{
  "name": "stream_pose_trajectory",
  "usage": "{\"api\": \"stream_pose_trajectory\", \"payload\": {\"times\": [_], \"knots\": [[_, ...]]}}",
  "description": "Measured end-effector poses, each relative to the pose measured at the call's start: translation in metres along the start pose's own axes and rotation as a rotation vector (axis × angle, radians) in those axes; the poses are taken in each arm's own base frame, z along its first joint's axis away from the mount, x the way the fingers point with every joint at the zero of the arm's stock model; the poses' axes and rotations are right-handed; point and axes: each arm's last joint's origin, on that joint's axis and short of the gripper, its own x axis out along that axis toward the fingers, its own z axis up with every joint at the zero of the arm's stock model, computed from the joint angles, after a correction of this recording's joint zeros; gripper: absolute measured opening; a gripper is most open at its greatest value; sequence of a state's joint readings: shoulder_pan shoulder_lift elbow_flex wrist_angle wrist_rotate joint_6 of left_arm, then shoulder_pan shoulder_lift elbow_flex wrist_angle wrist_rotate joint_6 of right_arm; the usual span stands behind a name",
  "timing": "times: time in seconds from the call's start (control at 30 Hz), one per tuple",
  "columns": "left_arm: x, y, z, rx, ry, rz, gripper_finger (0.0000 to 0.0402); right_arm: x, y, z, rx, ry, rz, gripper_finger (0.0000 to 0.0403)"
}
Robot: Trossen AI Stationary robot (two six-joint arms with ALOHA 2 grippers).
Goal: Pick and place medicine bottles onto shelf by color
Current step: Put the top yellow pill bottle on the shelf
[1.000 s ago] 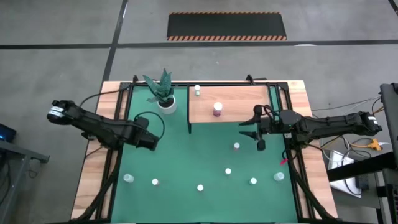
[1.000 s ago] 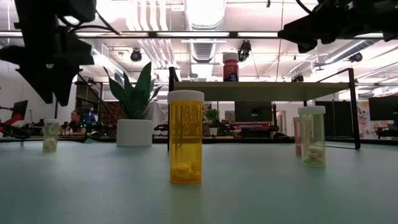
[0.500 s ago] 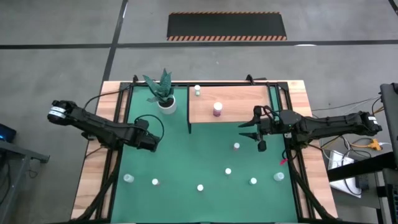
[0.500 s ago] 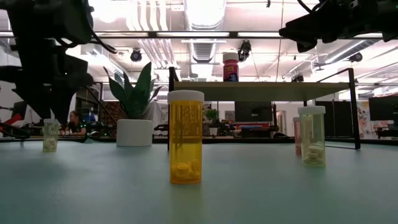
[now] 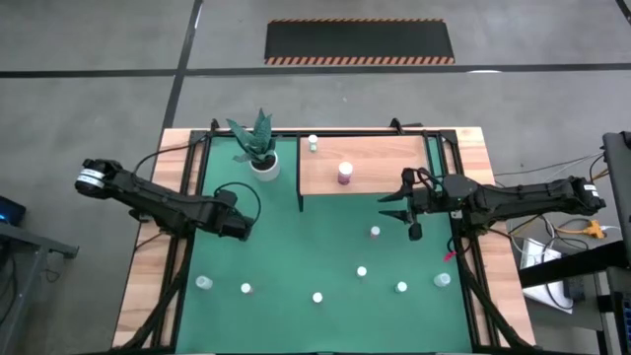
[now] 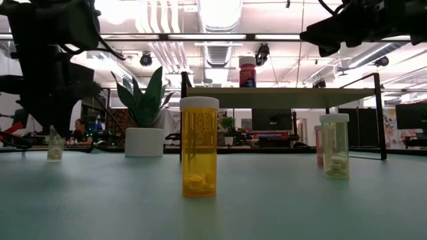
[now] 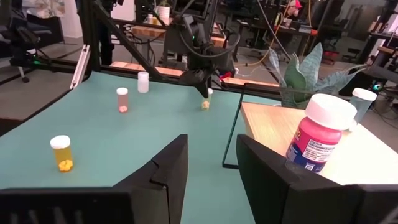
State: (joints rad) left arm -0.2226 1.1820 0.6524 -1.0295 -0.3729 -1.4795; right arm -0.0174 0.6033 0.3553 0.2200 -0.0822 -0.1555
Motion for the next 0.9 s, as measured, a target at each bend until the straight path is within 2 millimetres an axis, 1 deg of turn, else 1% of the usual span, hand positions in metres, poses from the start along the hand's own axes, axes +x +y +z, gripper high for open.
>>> {"api": "stream_pose_trajectory", "payload": {"times": [0.07,0.13,0.27,0.43,0.57,0.7,0.8,0.9], "knots": [[-0.005,-0.003,0.002,0.003,0.013,-0.019,0.0086,0.000,0.000,0.000,0.000,0.002,0.000,0.0130],[-0.014,-0.009,0.004,0.023,0.055,-0.061,0.0086,0.000,0.000,0.000,0.000,0.003,0.000,0.0132],[-0.045,-0.030,0.015,0.078,0.128,-0.194,0.0086,0.000,0.000,0.000,0.004,0.005,0.001,0.0130],[-0.094,-0.068,0.032,0.225,0.226,-0.392,0.0085,0.000,0.000,-0.001,0.005,0.006,0.001,0.0125],[-0.128,-0.104,0.045,0.398,0.246,-0.514,0.0085,0.000,0.000,-0.001,0.004,0.006,0.001,0.0129],[-0.153,-0.130,0.057,0.526,0.249,-0.514,0.0085,0.000,0.000,-0.001,0.001,0.006,0.001,0.0132],[-0.170,-0.146,0.065,0.611,0.238,-0.506,0.0085,0.000,0.000,-0.001,0.001,0.006,0.001,0.0131],[-0.184,-0.165,0.073,0.720,0.159,-0.546,0.0085,0.000,0.000,-0.001,-0.001,0.007,0.001,0.0127]]}}
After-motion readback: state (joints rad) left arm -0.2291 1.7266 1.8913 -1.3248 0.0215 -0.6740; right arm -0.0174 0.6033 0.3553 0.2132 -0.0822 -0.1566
